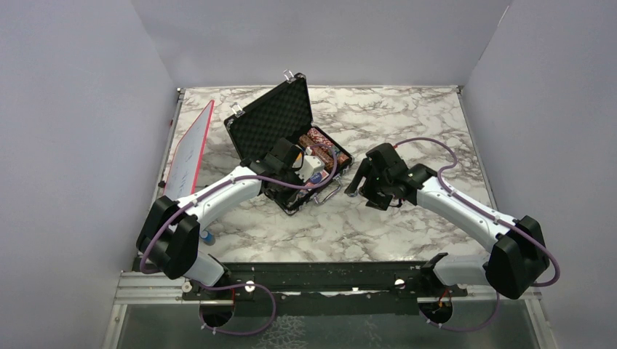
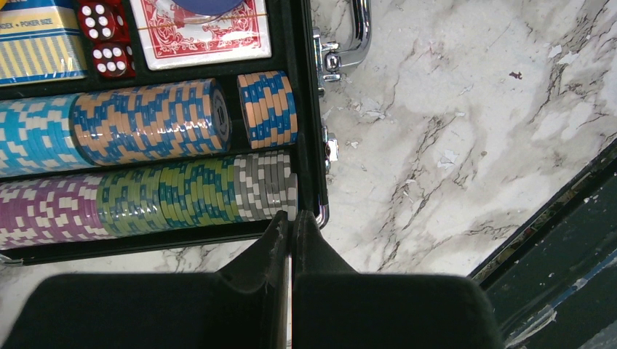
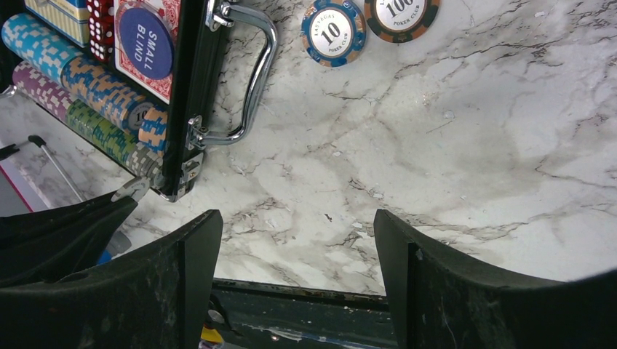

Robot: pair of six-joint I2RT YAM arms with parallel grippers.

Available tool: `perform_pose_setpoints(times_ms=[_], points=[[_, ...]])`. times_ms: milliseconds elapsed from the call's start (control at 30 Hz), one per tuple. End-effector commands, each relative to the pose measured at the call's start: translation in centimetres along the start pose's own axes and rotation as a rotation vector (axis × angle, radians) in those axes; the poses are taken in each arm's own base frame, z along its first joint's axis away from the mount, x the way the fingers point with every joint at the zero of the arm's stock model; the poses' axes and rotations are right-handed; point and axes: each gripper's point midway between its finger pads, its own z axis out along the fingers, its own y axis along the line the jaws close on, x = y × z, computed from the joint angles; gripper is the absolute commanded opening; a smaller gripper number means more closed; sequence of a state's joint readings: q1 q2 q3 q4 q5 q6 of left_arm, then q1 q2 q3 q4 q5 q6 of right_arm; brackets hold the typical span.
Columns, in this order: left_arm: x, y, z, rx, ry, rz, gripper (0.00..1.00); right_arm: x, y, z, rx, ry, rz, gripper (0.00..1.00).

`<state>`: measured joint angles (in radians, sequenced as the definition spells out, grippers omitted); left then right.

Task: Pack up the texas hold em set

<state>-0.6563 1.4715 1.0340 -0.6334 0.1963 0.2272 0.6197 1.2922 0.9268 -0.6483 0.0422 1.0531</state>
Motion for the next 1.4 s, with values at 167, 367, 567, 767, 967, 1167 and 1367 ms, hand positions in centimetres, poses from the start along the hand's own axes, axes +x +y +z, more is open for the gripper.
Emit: perform_pose_setpoints(times_ms=[167,367,567,767,967,1167,1367], points=[[-0.7,0.4,-0.1,-0.012,-0.01,0.011,0.0,-0.6,1.2,0.0,-0.034,-0.005,-0.009,0.78],[-1.5,0.8,-0.8,-0.037,-0.036,0.011,0.0,-0.6,1.2,0.0,-0.035,-0.003,-0.011,0.78],[-2.8,-0.8,-1.9,0.043,-0.103,0.029,0.0,-0.6,1.2,0.1,-0.038,-0.001,-0.011,0.78],[-1.1,-1.3,-0.6,0.072,-0.051,0.013,0.0,-0.6,1.1,0.1,-0.037,0.001,-0.009,0.78],[-0.4,-0.7,0.3,0.047,-0.013,-0.003,0.0,-0.5,1.0,0.0,-0.036,0.002,-0.008,0.78],[-0.1,0.0,0.6,0.009,0.008,-0.014,0.0,-0.5,0.8,-0.1,-0.033,-0.004,-0.006,0.78],[0.4,1.1,1.0,-0.052,0.037,-0.025,0.0,-0.6,0.7,-0.2,-0.033,-0.007,-0.004,0.78]])
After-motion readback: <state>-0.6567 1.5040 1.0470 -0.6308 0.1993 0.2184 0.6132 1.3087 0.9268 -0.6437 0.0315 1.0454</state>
